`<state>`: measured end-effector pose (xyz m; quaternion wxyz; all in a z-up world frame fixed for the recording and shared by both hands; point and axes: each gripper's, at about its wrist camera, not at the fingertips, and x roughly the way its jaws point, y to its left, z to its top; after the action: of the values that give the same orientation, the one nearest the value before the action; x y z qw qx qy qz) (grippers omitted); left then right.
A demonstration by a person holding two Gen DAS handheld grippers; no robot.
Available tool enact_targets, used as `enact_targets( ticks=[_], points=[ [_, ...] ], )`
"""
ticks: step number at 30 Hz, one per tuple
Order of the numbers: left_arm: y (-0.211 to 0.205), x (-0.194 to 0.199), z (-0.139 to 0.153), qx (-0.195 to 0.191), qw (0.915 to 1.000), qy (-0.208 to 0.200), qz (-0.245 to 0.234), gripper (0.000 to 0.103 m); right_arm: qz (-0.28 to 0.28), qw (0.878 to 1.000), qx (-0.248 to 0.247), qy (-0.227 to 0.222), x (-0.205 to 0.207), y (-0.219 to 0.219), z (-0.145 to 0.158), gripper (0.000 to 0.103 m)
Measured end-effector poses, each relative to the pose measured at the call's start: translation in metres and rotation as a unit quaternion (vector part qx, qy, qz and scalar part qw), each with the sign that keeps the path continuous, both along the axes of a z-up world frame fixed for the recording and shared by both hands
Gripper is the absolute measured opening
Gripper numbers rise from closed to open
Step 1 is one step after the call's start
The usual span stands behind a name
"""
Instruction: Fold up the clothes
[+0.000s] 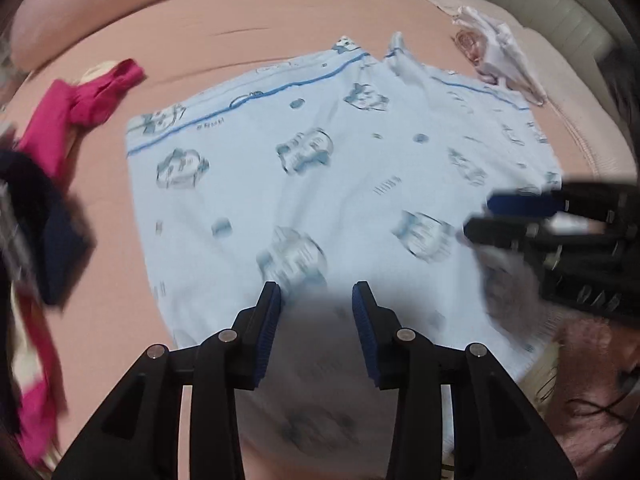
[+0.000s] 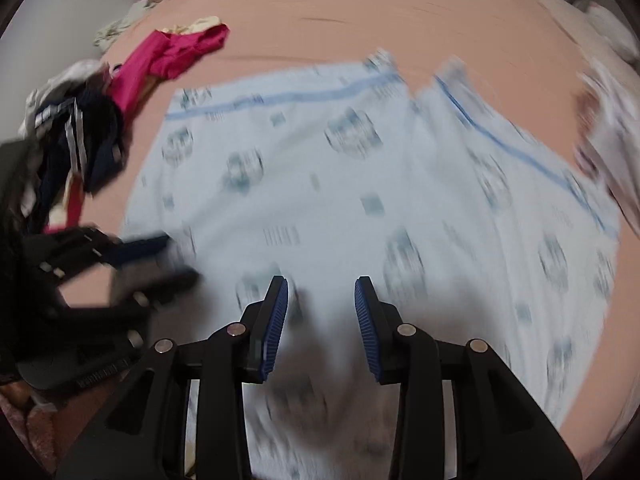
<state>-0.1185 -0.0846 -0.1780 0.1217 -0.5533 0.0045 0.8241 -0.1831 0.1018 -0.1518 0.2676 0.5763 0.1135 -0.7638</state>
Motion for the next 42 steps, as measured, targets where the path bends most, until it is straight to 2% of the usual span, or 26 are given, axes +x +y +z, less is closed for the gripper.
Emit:
enact_targets(
  ticks=[2,5,7,8,10,11,13,15,16,19,23,26,30,34,37,39,42],
  points=[
    [0.007,0.02,0.009,0.021,0.9997,0.01,-0.002,0.042,-0.019,1.0,-0.012,-0.006,0.016,0.029,0.0,0.035],
    [0.016,0.041,0.005,0.015,0.9998,0.01,-0.012,0.044,-0.053,0.998,-0.017,-0.001,0.04,0.053,-0.005,0.035],
    [0.024,0.05,-0.009,-0.051,0.9985,0.006,-0.018,0.045,-0.069,0.998,-0.004,0.011,0.051,0.061,-0.007,0.035],
    [0.029,0.056,-0.013,-0.078,0.9966,0.011,-0.022,0.049,-0.076,0.997,0.004,0.023,0.056,0.064,-0.006,0.035],
    [0.033,0.064,-0.009,-0.091,0.9954,0.02,-0.02,0.055,-0.093,0.994,0.023,0.051,0.063,0.072,-0.001,0.035],
    [0.033,0.067,-0.006,-0.088,0.9957,0.021,-0.016,0.055,-0.11,0.991,0.032,0.067,0.065,0.078,0.003,0.035],
    [0.033,0.07,-0.001,-0.051,0.9984,0.025,-0.008,0.055,-0.155,0.982,0.054,0.095,0.066,0.093,0.008,0.035],
    [0.036,0.072,0.001,-0.013,0.9995,0.03,0.0,0.055,-0.181,0.979,0.056,0.072,0.062,0.103,0.001,0.035],
    [0.041,0.071,0.0,-0.01,0.9994,0.034,0.006,0.055,-0.184,0.98,0.047,0.052,0.062,0.108,-0.005,0.035],
    [0.046,0.071,-0.003,-0.02,0.9991,0.033,0.017,0.055,-0.169,0.982,0.053,0.063,0.069,0.112,-0.008,0.035],
    [0.032,0.058,-0.013,-0.036,0.9989,0.001,0.029,0.058,-0.157,0.983,0.064,0.074,0.078,0.12,-0.003,0.035],
    [0.024,0.064,-0.003,-0.039,0.9989,0.0,0.028,0.058,-0.184,0.979,0.042,0.074,0.086,0.144,0.005,0.036],
    [0.017,0.074,0.004,-0.019,0.9993,0.005,0.033,0.058,-0.242,0.969,0.026,0.054,0.086,0.178,-0.002,0.037],
    [0.013,0.078,-0.009,-0.044,0.9975,-0.021,0.05,0.058,-0.224,0.972,0.046,0.045,0.084,0.178,-0.011,0.037],
    [0.009,0.082,-0.003,-0.049,0.9973,-0.012,0.053,0.058,-0.231,0.971,0.042,0.037,0.086,0.187,-0.008,0.037],
    [0.004,0.086,0.002,-0.042,0.9969,0.0,0.066,0.058,-0.245,0.969,0.025,0.024,0.087,0.199,-0.008,0.037],
    [-0.004,0.092,0.004,-0.003,0.9967,0.013,0.08,0.058,-0.259,0.965,-0.021,0.017,0.088,0.213,-0.001,0.037]
  ],
)
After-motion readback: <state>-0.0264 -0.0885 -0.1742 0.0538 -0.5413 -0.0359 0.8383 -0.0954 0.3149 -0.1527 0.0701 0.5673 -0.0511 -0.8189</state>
